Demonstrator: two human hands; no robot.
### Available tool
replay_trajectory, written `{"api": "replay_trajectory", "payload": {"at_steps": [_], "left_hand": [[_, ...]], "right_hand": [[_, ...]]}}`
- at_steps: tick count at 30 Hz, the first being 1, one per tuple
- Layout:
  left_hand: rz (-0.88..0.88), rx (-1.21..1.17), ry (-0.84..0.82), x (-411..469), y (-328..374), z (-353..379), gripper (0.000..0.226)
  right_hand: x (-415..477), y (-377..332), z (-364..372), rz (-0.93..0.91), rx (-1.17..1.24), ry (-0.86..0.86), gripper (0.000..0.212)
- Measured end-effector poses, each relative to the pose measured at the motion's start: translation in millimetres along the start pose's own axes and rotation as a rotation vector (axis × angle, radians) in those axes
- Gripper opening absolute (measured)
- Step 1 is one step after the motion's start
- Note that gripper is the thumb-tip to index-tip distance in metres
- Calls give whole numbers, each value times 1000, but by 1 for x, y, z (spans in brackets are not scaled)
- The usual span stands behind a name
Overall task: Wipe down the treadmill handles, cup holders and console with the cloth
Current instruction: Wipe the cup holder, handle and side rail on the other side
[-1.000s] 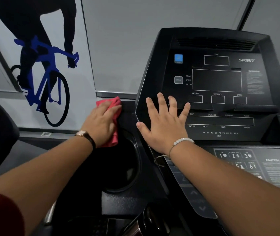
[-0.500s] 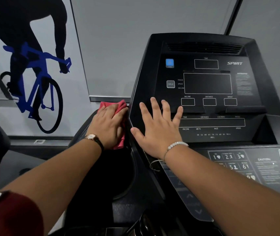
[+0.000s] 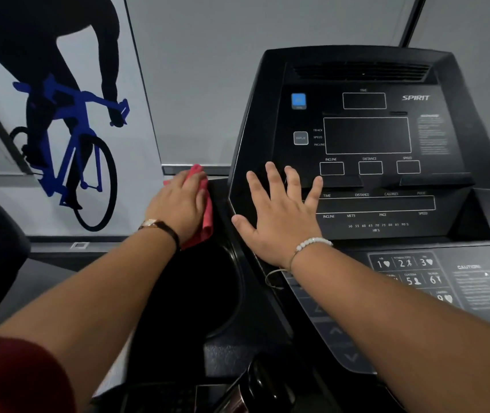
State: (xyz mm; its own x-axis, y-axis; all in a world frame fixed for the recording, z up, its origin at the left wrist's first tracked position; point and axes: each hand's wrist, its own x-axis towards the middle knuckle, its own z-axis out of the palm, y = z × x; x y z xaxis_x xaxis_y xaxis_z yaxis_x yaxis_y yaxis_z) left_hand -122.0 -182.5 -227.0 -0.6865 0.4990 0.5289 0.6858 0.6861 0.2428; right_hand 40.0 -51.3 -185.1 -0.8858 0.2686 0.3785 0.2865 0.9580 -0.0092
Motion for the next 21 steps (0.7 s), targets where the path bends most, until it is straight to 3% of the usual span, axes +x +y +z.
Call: {"api": "replay_trajectory", "payload": {"at_steps": [2,4,6,9,11,16,18,21], "left_hand": [[-266,-41,114,5,23,6,37],[-308,6,164,-4,40,12,37],[-142,63,114,-18,36,17,43],[286,186,-22,-20,1,12,52],[396,168,-89,-5,-15,2,51],[-104,19,0,15,22,1,37],[-194,42,1,21,32,-1,33],[-190,1,-22,30,22,-7,24]], "right_hand": [[0,0,0,-1,-2,0,75],[0,0,0,0,-3,-1,75],[0,0,-1,-1,-1,-4,74],[0,0,0,-1,-7,-9,74],[1,0,0,1,-10,-8,74],[0,0,-2,1,-17,-8,75],[0,-1,-2,1,-13,-11,75],[0,-1,-2,0,-15,-13,75]]}}
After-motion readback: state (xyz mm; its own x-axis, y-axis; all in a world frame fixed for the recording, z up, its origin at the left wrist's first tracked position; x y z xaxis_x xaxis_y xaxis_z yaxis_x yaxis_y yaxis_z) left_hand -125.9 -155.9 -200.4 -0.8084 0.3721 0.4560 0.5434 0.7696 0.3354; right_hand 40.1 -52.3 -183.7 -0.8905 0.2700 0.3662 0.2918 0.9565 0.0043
